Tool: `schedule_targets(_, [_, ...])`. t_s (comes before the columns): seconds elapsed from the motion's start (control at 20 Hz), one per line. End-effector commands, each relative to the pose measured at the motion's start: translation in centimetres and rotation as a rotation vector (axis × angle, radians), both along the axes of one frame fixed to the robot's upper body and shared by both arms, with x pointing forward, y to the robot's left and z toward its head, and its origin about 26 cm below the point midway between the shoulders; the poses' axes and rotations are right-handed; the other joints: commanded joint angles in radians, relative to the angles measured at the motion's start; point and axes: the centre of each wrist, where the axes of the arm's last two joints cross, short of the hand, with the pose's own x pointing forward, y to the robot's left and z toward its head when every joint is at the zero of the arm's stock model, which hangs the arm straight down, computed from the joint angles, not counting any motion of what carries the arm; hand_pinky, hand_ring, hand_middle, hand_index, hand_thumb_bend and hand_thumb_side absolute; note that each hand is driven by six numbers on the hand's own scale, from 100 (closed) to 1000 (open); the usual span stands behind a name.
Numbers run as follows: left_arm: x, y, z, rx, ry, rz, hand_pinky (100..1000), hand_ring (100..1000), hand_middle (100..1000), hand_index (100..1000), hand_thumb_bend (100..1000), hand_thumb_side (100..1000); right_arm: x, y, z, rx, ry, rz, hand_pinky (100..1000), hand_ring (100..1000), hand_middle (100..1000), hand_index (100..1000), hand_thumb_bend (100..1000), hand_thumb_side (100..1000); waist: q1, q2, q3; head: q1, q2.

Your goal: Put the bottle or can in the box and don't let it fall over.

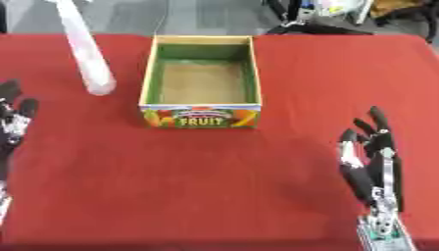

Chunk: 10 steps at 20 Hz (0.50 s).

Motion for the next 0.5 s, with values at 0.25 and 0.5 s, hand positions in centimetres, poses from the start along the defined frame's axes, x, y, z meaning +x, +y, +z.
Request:
schedule_targets(0.25, [2.5, 2.5, 3.1, 0.056, -0.026, 0.073, 892, 1000, 940, 911, 698, 587, 0.1, -0.5, 0.5, -0.016, -0.014, 0.002, 797, 874, 1000, 967, 100, 470, 0.003, -0.017, -0.004, -0.002, -0.01])
schedule_targets(0.5, [5.5, 3.4, 3.3, 0.044, 0.027, 0.105, 894, 1000, 943, 911, 716, 588, 0.1, -0.4, 0.5, -0.013, -0.012, 0.008, 797, 874, 1000, 967, 100, 470, -0.001, -0.015, -0.014, -0.002, -0.012])
